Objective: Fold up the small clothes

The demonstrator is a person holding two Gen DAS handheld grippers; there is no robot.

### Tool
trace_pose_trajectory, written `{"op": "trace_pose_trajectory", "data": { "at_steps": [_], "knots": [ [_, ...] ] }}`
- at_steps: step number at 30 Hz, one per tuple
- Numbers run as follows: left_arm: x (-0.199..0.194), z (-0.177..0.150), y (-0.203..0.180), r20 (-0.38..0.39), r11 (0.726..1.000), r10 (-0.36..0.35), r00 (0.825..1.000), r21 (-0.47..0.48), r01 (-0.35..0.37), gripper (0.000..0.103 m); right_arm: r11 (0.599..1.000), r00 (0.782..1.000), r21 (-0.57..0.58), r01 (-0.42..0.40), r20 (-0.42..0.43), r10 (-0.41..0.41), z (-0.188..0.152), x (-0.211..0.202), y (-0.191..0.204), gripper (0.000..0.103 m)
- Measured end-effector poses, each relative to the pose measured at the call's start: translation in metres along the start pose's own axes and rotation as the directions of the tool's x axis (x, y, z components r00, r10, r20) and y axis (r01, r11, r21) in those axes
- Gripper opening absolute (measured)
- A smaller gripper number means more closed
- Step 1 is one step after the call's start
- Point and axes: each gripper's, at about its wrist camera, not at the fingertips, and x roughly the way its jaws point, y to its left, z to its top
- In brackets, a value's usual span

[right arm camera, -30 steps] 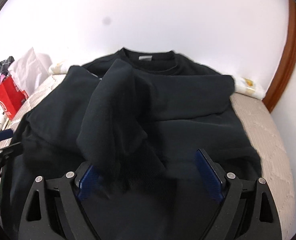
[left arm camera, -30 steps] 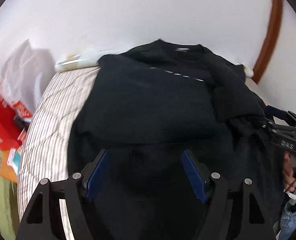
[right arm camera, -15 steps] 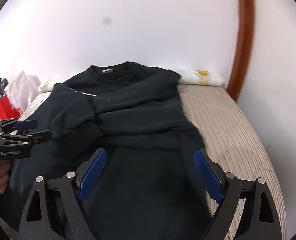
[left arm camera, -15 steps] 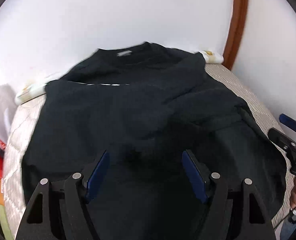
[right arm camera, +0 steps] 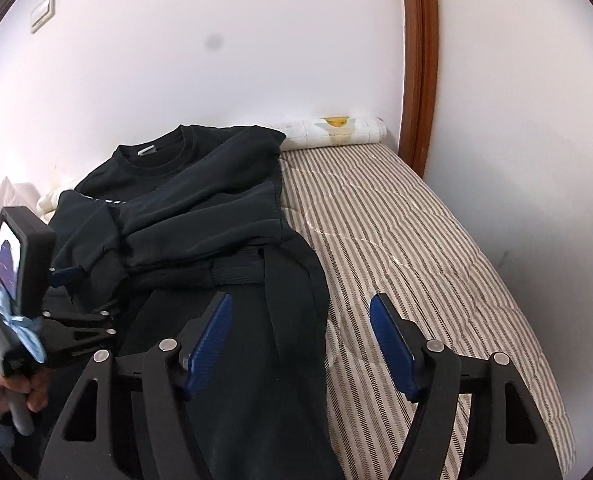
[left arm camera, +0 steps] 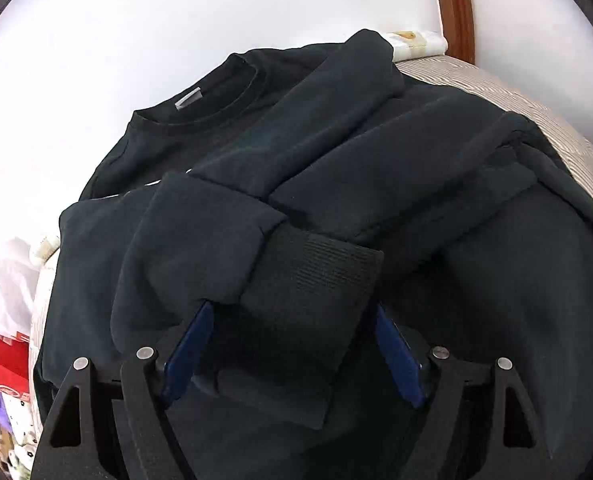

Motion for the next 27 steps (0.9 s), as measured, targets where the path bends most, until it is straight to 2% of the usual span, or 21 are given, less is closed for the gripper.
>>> {"op": "trace_pose_trajectory", "data": {
  "at_steps": [1, 3, 4, 5, 6, 8, 11, 15, 18, 21, 25, 26, 27],
  "knots": [
    [-0.001, 0.000, 0.003, 0.006, 1.000, -0.007, 1.000, -0.015, 0.007, 0.064, 1.000, 1.000, -0.004, 0.000, 0.001, 0.000, 0.000, 0.000, 0.002, 0.070],
    [-0.006, 0.001, 0.011, 0.010, 0.999, -0.019, 1.000, -0.033, 0.019, 0.035, 1.000, 1.000, -0.017, 0.001, 0.003, -0.001, 0.000, -0.001, 0.007, 0.070],
    [-0.010, 0.002, 0.016, 0.021, 0.998, -0.037, 0.999, -0.046, 0.038, 0.029, 1.000, 1.000, -0.023, -0.001, 0.002, 0.001, 0.000, -0.002, 0.010, 0.070],
    [-0.017, 0.002, 0.023, 0.032, 0.996, -0.061, 0.998, -0.063, 0.062, 0.010, 1.000, 1.000, -0.029, -0.004, 0.002, 0.004, 0.001, -0.002, 0.013, 0.070],
    [-0.025, 0.002, 0.033, 0.048, 0.991, -0.096, 0.994, -0.086, 0.099, 0.007, 0.999, 1.000, -0.036, -0.006, 0.003, 0.006, 0.001, -0.003, 0.017, 0.070],
    [-0.041, 0.001, 0.054, 0.090, 0.983, -0.115, 0.989, -0.131, 0.126, 0.007, 0.999, 1.000, -0.047, -0.011, 0.007, 0.011, 0.003, -0.003, 0.025, 0.070],
    [-0.067, -0.004, 0.103, 0.166, 0.971, -0.089, 0.982, -0.207, 0.123, 0.007, 0.997, 1.000, -0.069, -0.025, 0.008, 0.026, 0.008, 0.001, 0.041, 0.070],
    [-0.077, -0.017, 0.171, 0.195, 0.945, -0.039, 0.980, -0.313, 0.100, 0.007, 0.992, 1.000, -0.125, -0.008, -0.006, 0.007, 0.018, 0.015, 0.064, 0.070],
    [-0.066, -0.034, 0.220, 0.173, 0.913, -0.028, 0.985, -0.397, 0.096, 0.007, 0.987, 1.000, -0.160, 0.019, -0.012, -0.021, 0.027, 0.028, 0.075, 0.070],
    [-0.050, -0.053, 0.258, 0.149, 0.873, -0.053, 0.987, -0.473, 0.119, 0.007, 0.983, 0.998, -0.174, 0.051, -0.032, -0.057, 0.034, 0.042, 0.078, 0.070],
    [-0.020, -0.077, 0.287, 0.098, 0.819, -0.091, 0.991, -0.559, 0.131, 0.008, 0.983, 0.996, -0.171, 0.071, -0.046, -0.080, 0.035, 0.052, 0.076, 0.070],
    [-0.011, -0.083, 0.293, 0.076, 0.805, -0.098, 0.992, -0.580, 0.124, 0.013, 0.983, 0.995, -0.169, 0.076, -0.049, -0.086, 0.035, 0.054, 0.076, 0.070],
    [-0.007, -0.089, 0.293, 0.063, 0.797, -0.113, 0.992, -0.590, 0.128, 0.022, 0.982, 0.995, -0.171, 0.081, -0.052, -0.091, 0.035, 0.057, 0.076, 0.070]
  ]
}}
